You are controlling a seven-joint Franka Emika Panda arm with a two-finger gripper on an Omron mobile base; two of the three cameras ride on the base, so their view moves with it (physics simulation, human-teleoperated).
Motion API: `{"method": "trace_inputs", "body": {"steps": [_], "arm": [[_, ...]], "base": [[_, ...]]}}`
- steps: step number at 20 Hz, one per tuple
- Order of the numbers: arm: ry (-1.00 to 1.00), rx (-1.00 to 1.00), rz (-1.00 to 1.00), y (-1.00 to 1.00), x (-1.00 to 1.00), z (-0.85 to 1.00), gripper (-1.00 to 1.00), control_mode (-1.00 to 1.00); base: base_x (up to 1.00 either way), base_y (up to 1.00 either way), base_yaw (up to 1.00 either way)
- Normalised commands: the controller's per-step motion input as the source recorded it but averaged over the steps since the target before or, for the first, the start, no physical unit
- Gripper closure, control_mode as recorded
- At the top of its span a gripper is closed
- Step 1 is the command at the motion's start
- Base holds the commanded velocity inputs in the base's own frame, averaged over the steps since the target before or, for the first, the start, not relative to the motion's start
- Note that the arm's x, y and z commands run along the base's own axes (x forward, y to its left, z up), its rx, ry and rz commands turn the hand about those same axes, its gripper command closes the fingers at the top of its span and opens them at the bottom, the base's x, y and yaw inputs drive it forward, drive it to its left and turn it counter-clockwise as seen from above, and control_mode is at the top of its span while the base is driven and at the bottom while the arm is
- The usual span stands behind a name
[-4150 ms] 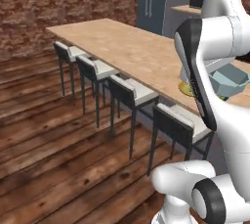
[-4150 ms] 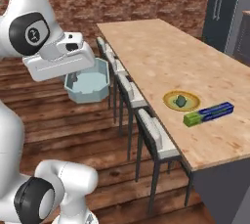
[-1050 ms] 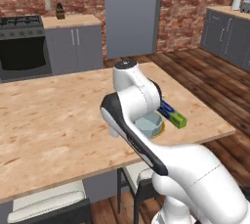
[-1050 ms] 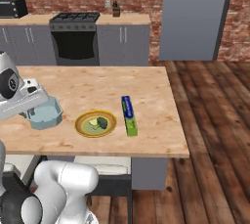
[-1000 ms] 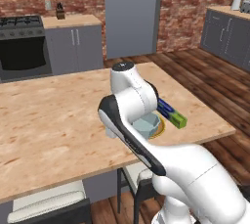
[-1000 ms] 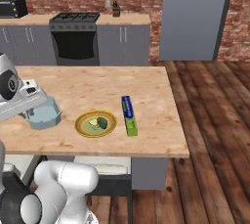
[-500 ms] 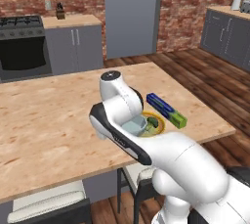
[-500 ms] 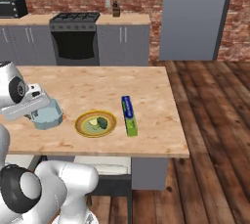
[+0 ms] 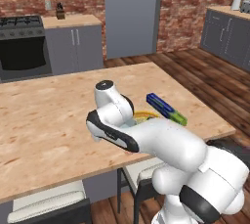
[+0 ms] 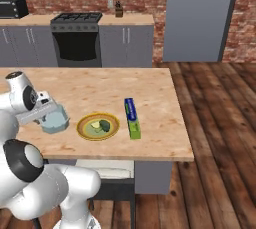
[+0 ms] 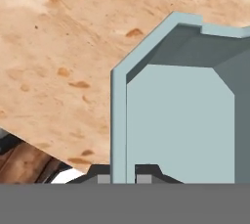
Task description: Retrieve the tupperware and aluminum foil from the cabinet and place them on the dining counter near the plate with lemon wedge and broccoli to prepare for storing leftovers.
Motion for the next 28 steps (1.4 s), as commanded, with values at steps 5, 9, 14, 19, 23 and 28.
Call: {"method": "trace_inputs", "body": {"steps": [5,9,14,19,23,28], "arm": [[0.00,0.00,0.00,0.01,0.46,-0.45,1.00,-1.00],[0.00,0.00,0.00,0.02,0.36,-0.46,1.00,-1.00],[0.00,0.00,0.00,0.22,0.37,-0.42,1.00,-1.00],[0.00,0.00,0.00,0.18,0.37,-0.41,1.00,-1.00],[0.00,0.00,0.00,0.01,0.49,-0.36,1.00,-1.00],[-0.01,0.00,0.00,0.18,0.57,-0.19,-1.00,-1.00]], "base": [[0.00,0.00,0.00],[0.00,0.00,0.00],[0.00,0.00,0.00],[0.00,0.00,0.00],[0.00,0.00,0.00],[0.00,0.00,0.00]]}}
